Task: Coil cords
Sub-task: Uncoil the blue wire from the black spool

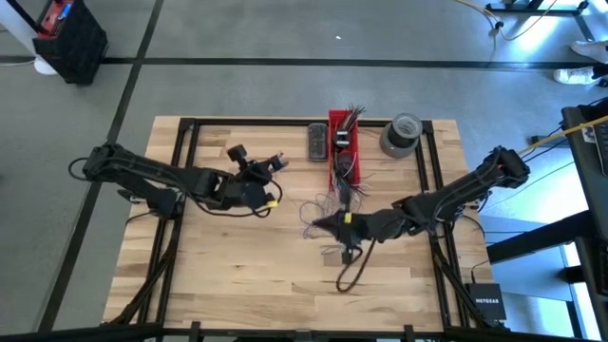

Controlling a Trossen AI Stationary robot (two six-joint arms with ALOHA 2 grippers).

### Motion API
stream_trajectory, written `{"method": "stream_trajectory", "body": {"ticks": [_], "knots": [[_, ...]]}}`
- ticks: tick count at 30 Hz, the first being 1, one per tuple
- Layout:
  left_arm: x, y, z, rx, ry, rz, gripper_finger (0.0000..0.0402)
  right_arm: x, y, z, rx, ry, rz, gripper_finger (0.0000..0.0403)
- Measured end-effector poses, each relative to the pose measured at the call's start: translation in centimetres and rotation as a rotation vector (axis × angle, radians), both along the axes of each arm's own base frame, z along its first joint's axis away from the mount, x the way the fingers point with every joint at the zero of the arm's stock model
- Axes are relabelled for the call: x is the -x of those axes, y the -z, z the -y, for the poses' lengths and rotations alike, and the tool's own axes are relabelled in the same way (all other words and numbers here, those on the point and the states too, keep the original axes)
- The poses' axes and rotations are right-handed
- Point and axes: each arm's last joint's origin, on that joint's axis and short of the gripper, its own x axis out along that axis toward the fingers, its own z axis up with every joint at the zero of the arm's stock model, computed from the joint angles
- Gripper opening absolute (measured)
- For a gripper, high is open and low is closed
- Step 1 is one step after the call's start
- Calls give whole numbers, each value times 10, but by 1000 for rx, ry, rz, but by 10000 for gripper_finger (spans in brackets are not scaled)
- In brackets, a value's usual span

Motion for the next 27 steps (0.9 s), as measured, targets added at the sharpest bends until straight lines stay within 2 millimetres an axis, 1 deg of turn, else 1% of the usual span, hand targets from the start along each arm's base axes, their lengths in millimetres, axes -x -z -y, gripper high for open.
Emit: {"method": "stream_trajectory", "body": {"ticks": [4,8,11,13,15,18,20,23,27], "knots": [[0,1,-11,20,-56,17,5,-5,10,-7,-5,-170,-56,8],[0,1,-20,29,-105,41,5,-10,17,-5,-12,-235,-97,8],[0,-1,-23,-1,-141,59,5,-12,26,1,-47,-245,-175,8],[-2,-5,-20,-63,-164,87,5,-11,35,10,-69,-195,-271,8],[-4,-11,-11,-105,-150,121,5,-11,44,21,-66,-121,-362,8],[-6,-17,9,-125,-56,134,5,-9,53,43,-57,74,-448,8],[-5,-18,22,-141,8,115,5,-7,56,57,-48,236,-462,8],[-1,-17,39,-166,86,71,5,3,57,76,-6,491,-475,8],[4,-16,56,-180,158,43,5,22,51,89,85,782,-413,8]]}}
